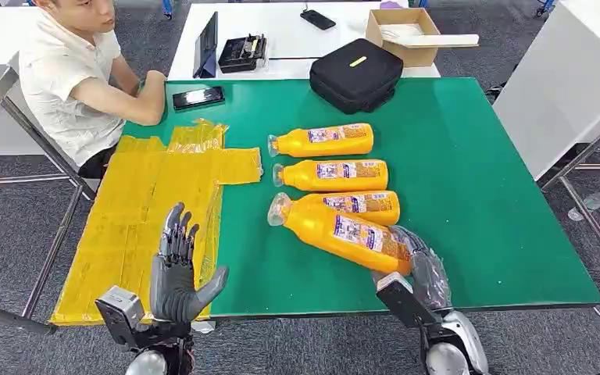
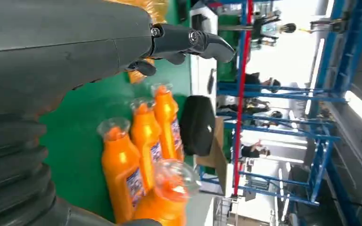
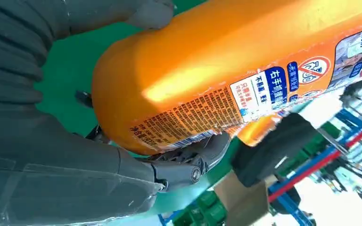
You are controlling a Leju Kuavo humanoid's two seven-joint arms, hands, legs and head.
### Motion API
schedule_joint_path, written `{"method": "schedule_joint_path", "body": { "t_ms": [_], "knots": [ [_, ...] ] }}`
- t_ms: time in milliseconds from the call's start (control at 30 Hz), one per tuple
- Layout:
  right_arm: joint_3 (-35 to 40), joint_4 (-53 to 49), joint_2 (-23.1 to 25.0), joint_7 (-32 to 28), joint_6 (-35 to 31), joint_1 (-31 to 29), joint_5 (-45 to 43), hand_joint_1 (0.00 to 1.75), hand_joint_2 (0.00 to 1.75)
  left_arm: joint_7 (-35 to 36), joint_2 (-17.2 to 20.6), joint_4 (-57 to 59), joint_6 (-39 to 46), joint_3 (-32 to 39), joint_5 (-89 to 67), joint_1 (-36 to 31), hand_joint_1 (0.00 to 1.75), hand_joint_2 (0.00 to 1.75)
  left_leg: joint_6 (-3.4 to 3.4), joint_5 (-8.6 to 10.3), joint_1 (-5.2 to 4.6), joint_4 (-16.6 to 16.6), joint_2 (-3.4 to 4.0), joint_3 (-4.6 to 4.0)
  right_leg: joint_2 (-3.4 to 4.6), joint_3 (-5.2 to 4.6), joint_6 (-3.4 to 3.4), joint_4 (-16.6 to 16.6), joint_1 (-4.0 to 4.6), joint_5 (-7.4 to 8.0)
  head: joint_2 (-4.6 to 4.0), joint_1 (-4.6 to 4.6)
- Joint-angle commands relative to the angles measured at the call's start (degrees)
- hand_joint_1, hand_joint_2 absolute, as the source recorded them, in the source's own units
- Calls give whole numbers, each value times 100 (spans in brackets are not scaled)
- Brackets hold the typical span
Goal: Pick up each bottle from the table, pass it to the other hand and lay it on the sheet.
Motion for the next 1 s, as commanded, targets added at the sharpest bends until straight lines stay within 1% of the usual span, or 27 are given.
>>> {"method": "schedule_joint_path", "body": {
  "t_ms": [33,67,100,133,167,200,267,300,333,400,500,533,567,600,633,733,900,1000],
  "knots": [
    [-158,6,107,-19,75,-79,-11,175,175,40,-238,474,-11,157,26,-21,0,175,8,-3,-1,-5,5,17,-7,21,-18,-10,4,-2,0,0],
    [-158,6,107,-19,75,-79,-11,175,175,40,-238,474,-11,157,26,-21,0,175,10,-5,0,-6,10,23,-6,27,-23,-13,6,-2,0,0],
    [-147,3,123,-235,106,-116,-161,175,175,370,-238,638,-317,171,577,-66,0,175,6,-2,-3,-3,5,10,-3,11,-11,-5,0,-2,0,0],
    [-145,42,151,-327,132,-211,-237,175,175,507,-238,809,-501,227,855,-121,0,175,8,-4,1,-3,8,16,-4,19,-17,-10,5,-2,0,0],
    [-107,110,179,-483,205,-359,-372,175,175,616,-235,1121,-887,258,1234,-221,0,175,6,-2,-2,-4,4,13,-4,14,-12,-7,1,-1,0,0],
    [-50,240,228,-623,298,-565,-521,175,175,583,-238,1530,-1205,305,1541,-373,0,175,8,-2,-1,-5,4,14,-6,17,-15,-9,3,-1,0,0],
    [112,495,241,-785,481,-844,-729,175,175,535,-238,2183,-1676,310,1907,-677,0,175,7,4,-5,-14,24,22,14,17,-15,-15,0,10,0,0],
    [251,696,214,-894,541,-1009,-775,175,175,648,-238,2635,-1912,280,2298,-895,0,175,6,6,-6,-14,22,18,14,15,-12,-13,-3,11,0,0],
    [329,829,194,-972,533,-1098,-788,175,175,634,-238,2889,-1927,268,2382,-1031,0,175,4,4,-3,-10,17,11,11,11,-10,-10,0,9,0,0],
    [435,1031,219,-1076,495,-1234,-848,175,175,381,-238,3436,-1916,168,2316,-1351,0,175,6,9,-1,-13,13,17,5,17,-13,-17,3,13,0,-2],
    [463,950,234,-1143,460,-1193,-954,175,175,106,-238,3730,-1974,79,2388,-1529,0,175,14,16,0,-12,-1,19,-13,22,-14,-15,4,11,0,-2],
    [464,896,240,-1180,493,-1168,-1027,168,175,73,-238,3825,-1957,100,2499,-1567,0,175,21,19,0,-11,0,17,-14,21,-13,-16,4,11,0,0],
    [475,853,241,-1177,491,-1148,-1022,166,175,64,-238,3882,-1989,112,2581,-1586,0,175,25,19,1,-10,-1,19,-17,25,-15,-18,7,11,0,2],
    [487,825,246,-1176,500,-1137,-1032,173,175,46,-238,3926,-2029,154,2667,-1596,0,175,23,17,1,-7,4,15,-9,19,-9,-13,5,10,0,-2],
    [502,802,237,-1173,516,-1128,-1044,175,175,7,-238,3924,-2089,176,2648,-1593,0,175,22,14,-1,-6,4,16,-7,19,-6,-11,3,8,0,0],
    [584,781,229,-1184,573,-1120,-1057,175,175,-33,-238,3872,-2172,162,2589,-1598,0,175,21,14,0,-3,1,8,-8,12,-4,-6,3,6,0,2],
    [722,893,306,-1265,697,-1249,-1212,175,175,-2,-238,3998,-2218,-50,2703,-1780,0,175,22,13,1,3,7,-1,-5,4,-9,-2,5,8,0,0],
    [845,1005,355,-1312,720,-1402,-1262,175,175,89,-238,4291,-2368,-276,3085,-1927,0,175,22,17,0,1,5,-8,-7,-4,-7,-2,4,11,0,0]
  ]
}}
